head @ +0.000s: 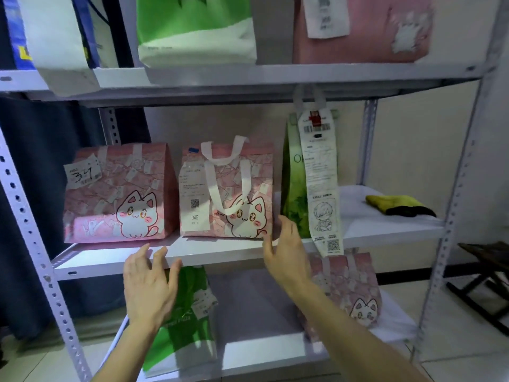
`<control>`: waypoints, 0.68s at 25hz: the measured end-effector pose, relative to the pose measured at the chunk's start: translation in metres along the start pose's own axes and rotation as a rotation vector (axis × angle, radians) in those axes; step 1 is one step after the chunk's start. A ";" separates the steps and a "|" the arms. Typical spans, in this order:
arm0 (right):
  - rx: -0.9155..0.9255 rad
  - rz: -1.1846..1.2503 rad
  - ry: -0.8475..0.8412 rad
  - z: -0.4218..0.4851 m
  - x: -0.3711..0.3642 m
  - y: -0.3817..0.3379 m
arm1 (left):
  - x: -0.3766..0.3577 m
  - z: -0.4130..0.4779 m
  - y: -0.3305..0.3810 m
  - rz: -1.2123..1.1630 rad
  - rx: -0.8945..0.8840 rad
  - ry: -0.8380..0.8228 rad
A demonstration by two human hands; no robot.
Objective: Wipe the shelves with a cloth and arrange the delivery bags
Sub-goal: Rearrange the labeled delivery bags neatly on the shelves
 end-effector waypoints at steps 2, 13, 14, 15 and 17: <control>0.084 0.010 0.032 -0.001 0.026 0.004 | 0.009 -0.001 0.018 -0.069 0.045 -0.012; -0.061 0.031 0.184 0.043 0.128 0.075 | 0.048 -0.001 0.223 -0.478 -0.305 -0.076; -0.050 0.038 0.181 0.045 0.131 0.074 | 0.053 0.004 0.233 -0.495 -0.317 -0.075; -0.037 0.041 0.181 0.048 0.135 0.072 | 0.061 0.008 0.241 -0.498 -0.328 -0.065; -0.005 0.032 0.183 0.053 0.147 0.065 | 0.079 0.018 0.255 -0.510 -0.346 -0.027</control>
Point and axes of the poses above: each hand's wrist, its own z-axis towards the middle knuckle, its own x-axis out of the back of the hand, y = z × x, the point moved 3 cm from there along z, towards the middle knuckle, and after that the axes turned 10 degrees about -y, right-handed, at the moved point
